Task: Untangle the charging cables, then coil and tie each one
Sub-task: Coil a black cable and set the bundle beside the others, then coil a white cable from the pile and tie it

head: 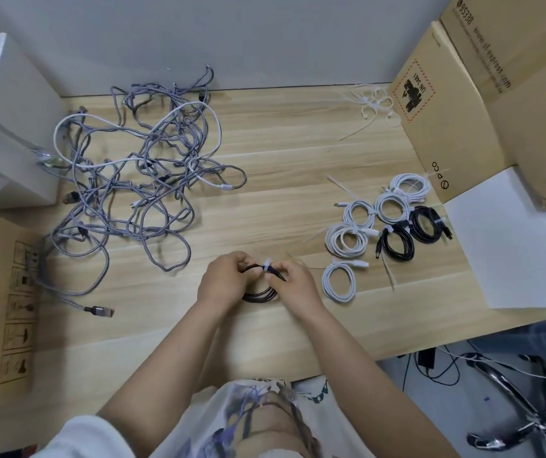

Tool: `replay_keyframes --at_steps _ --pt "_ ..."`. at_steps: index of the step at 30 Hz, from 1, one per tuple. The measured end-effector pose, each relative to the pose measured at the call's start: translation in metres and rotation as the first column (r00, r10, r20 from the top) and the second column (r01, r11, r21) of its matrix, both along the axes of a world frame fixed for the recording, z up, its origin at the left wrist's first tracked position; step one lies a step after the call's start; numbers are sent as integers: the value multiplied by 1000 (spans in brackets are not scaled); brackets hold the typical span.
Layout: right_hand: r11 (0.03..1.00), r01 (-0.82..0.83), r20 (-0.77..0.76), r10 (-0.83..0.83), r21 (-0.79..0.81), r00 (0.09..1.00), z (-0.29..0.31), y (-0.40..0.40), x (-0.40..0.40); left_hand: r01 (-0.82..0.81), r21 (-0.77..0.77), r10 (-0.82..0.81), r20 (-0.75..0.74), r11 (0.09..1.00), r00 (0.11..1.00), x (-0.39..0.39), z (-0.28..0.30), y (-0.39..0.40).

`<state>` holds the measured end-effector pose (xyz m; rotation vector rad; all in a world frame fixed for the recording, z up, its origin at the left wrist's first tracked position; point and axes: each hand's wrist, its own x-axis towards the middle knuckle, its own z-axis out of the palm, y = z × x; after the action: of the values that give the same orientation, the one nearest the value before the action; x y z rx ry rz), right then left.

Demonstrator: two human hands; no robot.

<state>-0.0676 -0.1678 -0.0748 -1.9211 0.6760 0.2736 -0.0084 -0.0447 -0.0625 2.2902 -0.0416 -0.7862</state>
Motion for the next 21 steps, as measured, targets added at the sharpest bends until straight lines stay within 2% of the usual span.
replay_keyframes --at_steps 3,6,11,17,21 --pt "995 95 40 -94 -34 995 -1 -13 0 -12 -34 13 44 999 999 2 2 -19" --pt "971 235 25 -236 45 971 -7 -27 2 -67 -88 73 73 994 995 13 4 -39" --pt "866 444 -4 -456 231 890 -7 -48 3 -167 -185 159 -57 968 986 25 -3 -69" --pt "855 478 -55 -477 199 877 -11 -50 3 -79 -136 80 1 988 997 25 -11 -80" --pt "944 322 -56 -319 74 946 3 -50 4 -6 -107 12 57 994 998 27 -11 -81"
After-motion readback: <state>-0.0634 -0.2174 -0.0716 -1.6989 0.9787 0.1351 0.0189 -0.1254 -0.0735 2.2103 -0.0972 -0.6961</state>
